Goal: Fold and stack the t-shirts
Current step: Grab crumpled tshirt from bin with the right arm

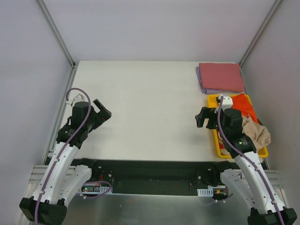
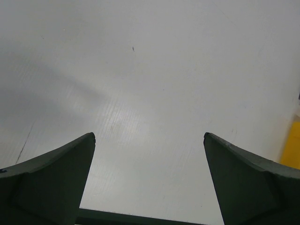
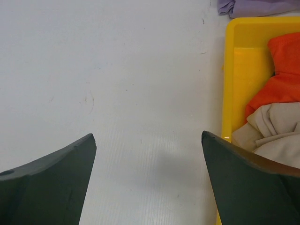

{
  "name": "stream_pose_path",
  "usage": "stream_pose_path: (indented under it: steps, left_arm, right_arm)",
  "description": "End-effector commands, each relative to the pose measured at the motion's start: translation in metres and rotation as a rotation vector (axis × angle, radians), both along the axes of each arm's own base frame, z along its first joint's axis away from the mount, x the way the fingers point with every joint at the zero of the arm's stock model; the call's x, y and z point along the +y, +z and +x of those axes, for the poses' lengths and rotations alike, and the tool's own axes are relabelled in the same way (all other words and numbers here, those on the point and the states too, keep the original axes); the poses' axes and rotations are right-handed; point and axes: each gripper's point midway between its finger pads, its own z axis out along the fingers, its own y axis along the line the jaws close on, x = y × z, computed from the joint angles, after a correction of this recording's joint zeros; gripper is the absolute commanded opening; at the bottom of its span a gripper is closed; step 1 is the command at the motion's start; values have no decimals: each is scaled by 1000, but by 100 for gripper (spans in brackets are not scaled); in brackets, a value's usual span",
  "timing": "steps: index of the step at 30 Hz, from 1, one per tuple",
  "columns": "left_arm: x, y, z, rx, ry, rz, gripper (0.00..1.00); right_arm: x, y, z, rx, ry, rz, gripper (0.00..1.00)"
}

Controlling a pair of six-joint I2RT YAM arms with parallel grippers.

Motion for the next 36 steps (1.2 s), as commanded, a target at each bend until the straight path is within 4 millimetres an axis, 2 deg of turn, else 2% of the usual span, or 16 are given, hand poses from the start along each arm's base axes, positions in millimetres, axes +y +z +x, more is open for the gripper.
stream_pose_path:
  steps: [1,6,10,13,16,20,26,29,36]
  left_arm:
    - [6,9,1,-26,22,20,99]
    - [5,8,2,-22,27,10,99]
    - [3,7,4,-7,28,-3,99]
    - [0,6,5,6,2,0,99]
    - [-1,0,7,27,-5,4,99]
    - [-9,-5,11,49,-36,-9,99]
    - [-13,-12,14,69,-54,-21,99]
    - [-15,-15,15,77,-57,-27,99]
    - [-17,-17,16,83,-69,-28,99]
  right_arm:
    - [8,14,5,-40,39,21,96]
    - [3,12,8,-22,-11,24,96]
    - [-18,9,12,2,-141,-4,96]
    - [-54,4,9,58,-384,-25,96]
    - [-90,-3,-4,161,-602,-42,96]
    - [-129,-14,-15,288,-791,13,96]
    - [-187,-22,-39,366,-1050,61,96]
    - [-196,-38,-45,422,-1083,86,96]
    - [-186,-95,-29,556,-1018,253,99]
